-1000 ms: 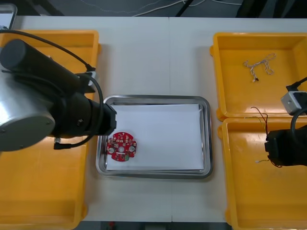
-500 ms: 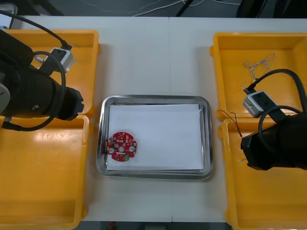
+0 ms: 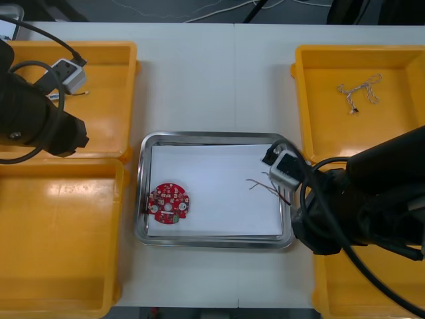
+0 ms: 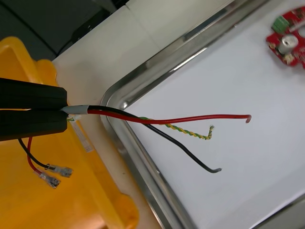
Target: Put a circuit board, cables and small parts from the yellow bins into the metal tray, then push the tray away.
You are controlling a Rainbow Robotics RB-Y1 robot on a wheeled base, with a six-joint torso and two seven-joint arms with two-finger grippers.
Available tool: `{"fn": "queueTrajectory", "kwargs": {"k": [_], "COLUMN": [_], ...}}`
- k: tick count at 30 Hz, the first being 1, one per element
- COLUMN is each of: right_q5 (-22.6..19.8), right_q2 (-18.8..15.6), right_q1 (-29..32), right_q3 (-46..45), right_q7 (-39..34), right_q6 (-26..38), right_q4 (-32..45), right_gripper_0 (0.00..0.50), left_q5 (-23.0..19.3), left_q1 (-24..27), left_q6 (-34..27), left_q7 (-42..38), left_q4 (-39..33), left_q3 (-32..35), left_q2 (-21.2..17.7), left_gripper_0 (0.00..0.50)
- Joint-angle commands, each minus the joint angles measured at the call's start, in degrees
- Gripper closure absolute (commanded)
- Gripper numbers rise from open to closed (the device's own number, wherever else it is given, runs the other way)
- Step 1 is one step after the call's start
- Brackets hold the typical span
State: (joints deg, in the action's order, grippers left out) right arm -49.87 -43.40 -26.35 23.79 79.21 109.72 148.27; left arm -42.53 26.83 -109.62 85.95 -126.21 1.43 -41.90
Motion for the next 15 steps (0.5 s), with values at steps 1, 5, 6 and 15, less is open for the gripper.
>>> {"fn": "queueTrajectory", "kwargs": {"k": [1,5,6,15], "right_q5": [1.4,3.2,4.3,9.6], "right_q2": [-1.7,-1.1,-0.8,-0.3], "right_q1": [-4.6,-6.8,-7.5,-9.7], "right_q3": [6.1,11.1,12.9,20.7], "right_q7": [4.6,10.3,12.6,21.0], "right_q6": [-2.5,-5.7,-7.1,-14.4], "right_q4": [-0.5,-4.0,-5.2,-12.7], "right_gripper_0": [0.500,0.500,0.500,0.500], "left_q5": [-0.3,-0.4,-0.7,-0.1], "left_q1": [1.8,1.8,1.8,1.8], "left_q6": [0.2,3.4,5.0,12.2], "left_q7": [2.8,7.5,9.5,18.8], "left_q4": [2.9,6.2,7.5,14.2], "left_q3": [2.4,2.6,2.6,2.6], "left_q2": [-2.1,-2.0,-2.0,2.0], "left_gripper_0": [0.000,0.000,0.000,0.000]}}
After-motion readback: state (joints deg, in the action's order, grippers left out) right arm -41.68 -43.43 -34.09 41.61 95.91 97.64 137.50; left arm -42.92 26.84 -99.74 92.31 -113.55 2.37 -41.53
